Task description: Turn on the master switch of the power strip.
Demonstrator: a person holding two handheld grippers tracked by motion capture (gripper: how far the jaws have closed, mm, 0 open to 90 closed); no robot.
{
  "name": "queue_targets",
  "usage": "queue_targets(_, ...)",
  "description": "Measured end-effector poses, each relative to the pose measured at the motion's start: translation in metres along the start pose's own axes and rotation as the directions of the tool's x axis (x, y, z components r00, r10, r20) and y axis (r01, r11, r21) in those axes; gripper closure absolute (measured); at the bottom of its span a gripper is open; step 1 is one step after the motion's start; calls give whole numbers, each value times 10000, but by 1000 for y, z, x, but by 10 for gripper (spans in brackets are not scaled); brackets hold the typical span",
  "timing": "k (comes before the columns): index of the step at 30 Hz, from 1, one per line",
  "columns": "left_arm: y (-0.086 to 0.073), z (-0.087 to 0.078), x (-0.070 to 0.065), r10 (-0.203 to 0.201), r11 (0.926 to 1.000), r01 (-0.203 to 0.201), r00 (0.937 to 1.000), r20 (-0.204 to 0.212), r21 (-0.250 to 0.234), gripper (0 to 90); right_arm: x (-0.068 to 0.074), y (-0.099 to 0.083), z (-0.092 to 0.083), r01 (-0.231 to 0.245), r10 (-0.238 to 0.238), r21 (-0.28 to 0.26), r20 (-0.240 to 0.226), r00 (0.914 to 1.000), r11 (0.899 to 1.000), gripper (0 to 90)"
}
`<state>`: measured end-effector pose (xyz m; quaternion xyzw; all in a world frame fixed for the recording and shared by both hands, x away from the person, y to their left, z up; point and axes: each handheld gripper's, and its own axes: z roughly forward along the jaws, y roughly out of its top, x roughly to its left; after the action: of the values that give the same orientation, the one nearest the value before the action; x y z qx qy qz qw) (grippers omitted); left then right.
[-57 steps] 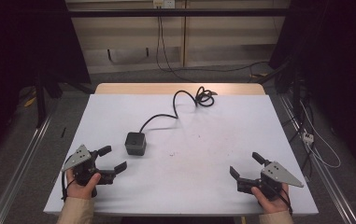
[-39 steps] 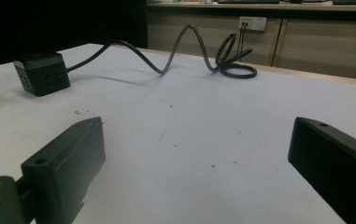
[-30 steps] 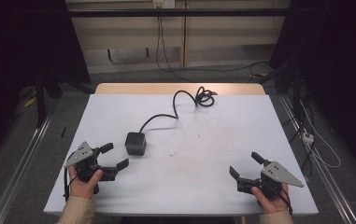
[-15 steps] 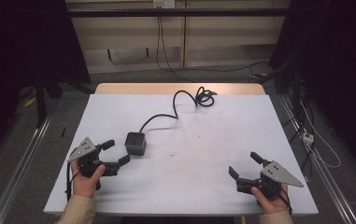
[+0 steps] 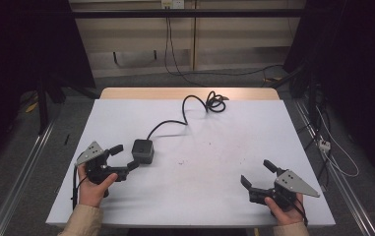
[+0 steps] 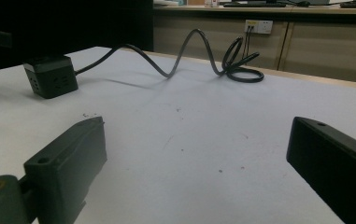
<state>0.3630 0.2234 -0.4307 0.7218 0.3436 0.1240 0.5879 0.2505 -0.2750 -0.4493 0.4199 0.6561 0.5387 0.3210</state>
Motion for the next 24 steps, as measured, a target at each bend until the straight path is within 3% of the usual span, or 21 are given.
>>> queue_targets(24, 5, 5, 3, -140, 9999, 139, 9998, 108, 86, 215, 1, 1, -1, 29, -29, -28, 1, 10000, 10000, 48)
